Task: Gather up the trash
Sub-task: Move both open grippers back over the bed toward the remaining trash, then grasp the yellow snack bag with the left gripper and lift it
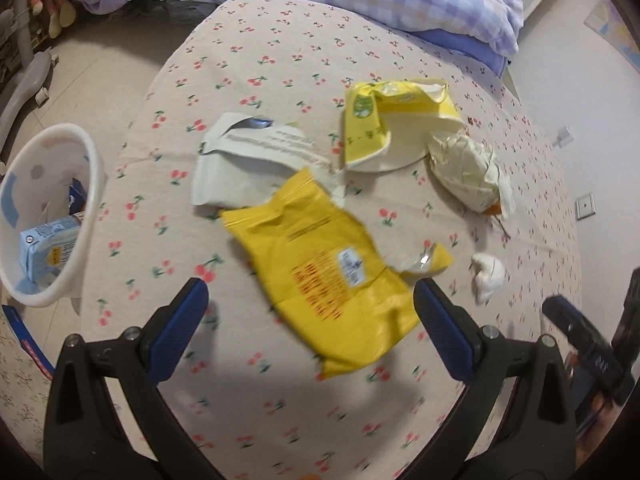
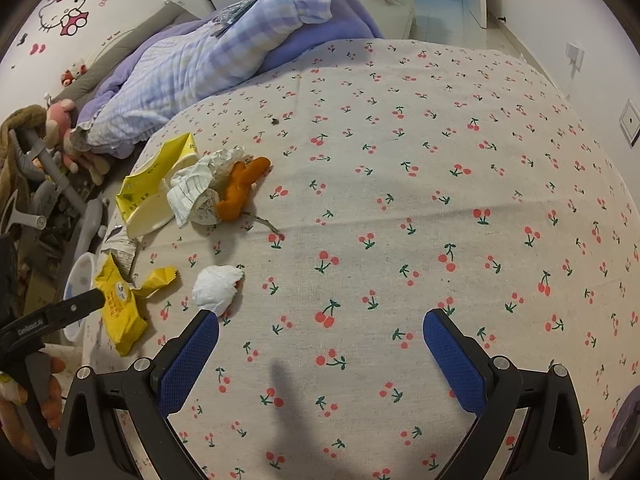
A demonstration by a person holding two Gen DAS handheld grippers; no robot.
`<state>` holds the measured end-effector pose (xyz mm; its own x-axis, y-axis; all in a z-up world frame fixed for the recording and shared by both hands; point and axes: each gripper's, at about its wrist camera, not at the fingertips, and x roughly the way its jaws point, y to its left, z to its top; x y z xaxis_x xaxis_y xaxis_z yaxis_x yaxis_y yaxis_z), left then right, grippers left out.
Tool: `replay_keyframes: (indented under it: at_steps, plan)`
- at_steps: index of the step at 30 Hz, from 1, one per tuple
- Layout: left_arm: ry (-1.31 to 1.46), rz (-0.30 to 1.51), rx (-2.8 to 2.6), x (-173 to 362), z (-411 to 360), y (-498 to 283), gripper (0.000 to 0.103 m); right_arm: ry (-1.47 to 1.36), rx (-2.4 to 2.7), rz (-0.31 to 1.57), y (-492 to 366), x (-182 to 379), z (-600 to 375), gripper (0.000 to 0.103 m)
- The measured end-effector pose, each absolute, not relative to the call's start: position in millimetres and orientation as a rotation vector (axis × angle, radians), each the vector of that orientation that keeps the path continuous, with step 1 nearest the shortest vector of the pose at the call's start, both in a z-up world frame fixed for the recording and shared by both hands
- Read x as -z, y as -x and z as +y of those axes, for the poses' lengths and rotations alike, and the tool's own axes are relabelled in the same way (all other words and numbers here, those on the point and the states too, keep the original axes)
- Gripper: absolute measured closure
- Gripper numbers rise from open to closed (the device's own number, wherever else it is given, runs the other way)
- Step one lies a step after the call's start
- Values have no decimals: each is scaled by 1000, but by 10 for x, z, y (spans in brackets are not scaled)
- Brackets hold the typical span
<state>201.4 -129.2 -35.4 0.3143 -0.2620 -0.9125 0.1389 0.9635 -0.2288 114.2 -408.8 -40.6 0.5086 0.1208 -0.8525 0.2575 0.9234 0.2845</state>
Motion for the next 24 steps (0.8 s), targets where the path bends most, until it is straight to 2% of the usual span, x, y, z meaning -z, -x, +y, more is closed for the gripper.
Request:
replay_keyframes:
  at_steps: [6, 10, 16, 18, 19, 21, 24]
  plan:
    - [128, 1250, 229, 505, -1421, -2117, 2, -395, 91, 1044, -1144, 404, -4076, 0]
    - [69, 1238, 204, 565, -1499, -2108, 6, -399, 99, 1054, -1141, 425, -4094, 0]
    - [-21, 1208, 248, 526, -1547, -2016, 31, -412, 102, 1063, -1155, 448, -4096, 0]
    - [-33, 1204, 267, 519, -1516, -1995, 46, -415, 100, 1070, -1168, 469, -4083, 0]
    - [-37, 1205, 275, 521, -1491, -2002, 50, -413, 100, 1074, -1174, 479, -4074, 0]
    - [-34, 1208, 302, 516, -1438, -1991, 68, -405, 99, 1081, -1191, 498, -4048, 0]
    - [4, 1226, 343, 499, -1294, -1954, 80, -396, 89, 1094, -1199, 523, -4001, 0]
